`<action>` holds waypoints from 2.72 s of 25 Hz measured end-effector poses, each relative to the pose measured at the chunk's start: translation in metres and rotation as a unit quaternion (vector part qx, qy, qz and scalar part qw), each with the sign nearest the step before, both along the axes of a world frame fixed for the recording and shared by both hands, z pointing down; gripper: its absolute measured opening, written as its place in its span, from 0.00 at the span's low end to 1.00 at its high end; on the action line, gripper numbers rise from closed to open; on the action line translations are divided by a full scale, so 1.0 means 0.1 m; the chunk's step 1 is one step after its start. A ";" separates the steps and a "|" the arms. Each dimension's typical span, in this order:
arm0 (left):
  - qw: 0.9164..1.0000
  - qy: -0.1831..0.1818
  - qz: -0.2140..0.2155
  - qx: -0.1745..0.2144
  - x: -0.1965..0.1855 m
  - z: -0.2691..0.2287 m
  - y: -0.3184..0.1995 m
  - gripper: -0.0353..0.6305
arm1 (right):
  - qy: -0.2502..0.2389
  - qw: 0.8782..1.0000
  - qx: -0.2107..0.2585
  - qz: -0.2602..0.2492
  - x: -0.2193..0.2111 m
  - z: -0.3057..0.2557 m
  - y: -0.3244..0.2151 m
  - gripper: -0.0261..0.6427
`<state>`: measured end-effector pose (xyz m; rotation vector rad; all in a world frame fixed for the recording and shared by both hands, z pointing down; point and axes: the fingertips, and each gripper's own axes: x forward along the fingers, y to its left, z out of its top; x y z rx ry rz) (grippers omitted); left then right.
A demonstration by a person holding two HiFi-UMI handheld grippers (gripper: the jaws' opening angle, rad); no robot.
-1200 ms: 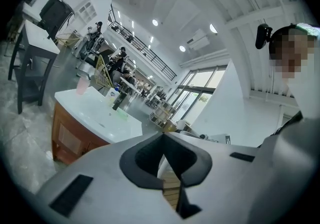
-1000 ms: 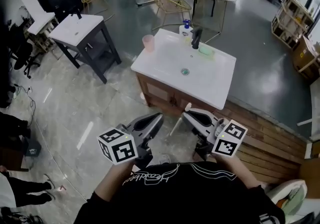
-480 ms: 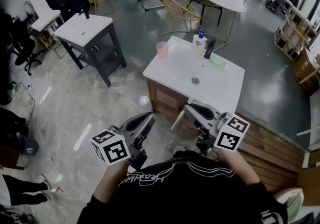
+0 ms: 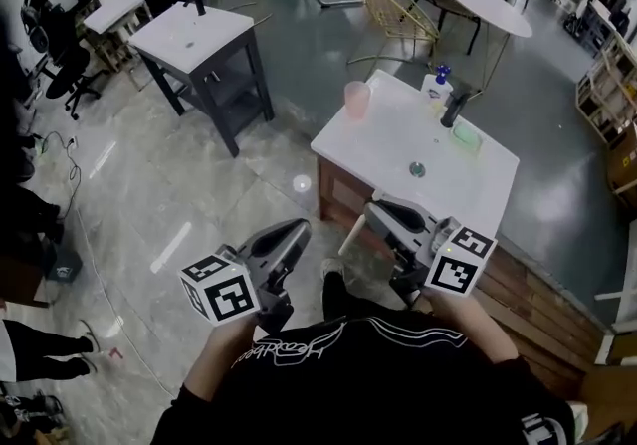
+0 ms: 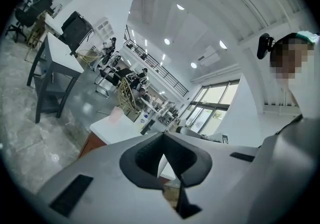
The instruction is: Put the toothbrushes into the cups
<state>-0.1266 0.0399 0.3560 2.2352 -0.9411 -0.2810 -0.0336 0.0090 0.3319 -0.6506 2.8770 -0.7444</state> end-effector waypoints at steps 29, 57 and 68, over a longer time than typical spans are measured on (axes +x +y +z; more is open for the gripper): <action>0.998 -0.050 0.028 -0.035 0.06 0.04 -2.89 0.06 | -0.069 0.997 -0.012 0.012 -0.08 -0.10 -3.04 0.09; 0.977 -0.028 0.192 -0.085 0.05 0.49 -4.34 0.06 | -0.003 0.978 -0.017 0.208 0.18 0.27 -4.27 0.09; 0.962 -0.036 0.248 -0.110 0.11 0.75 -4.59 0.06 | 0.052 0.962 -0.019 0.268 0.19 0.77 -4.40 0.09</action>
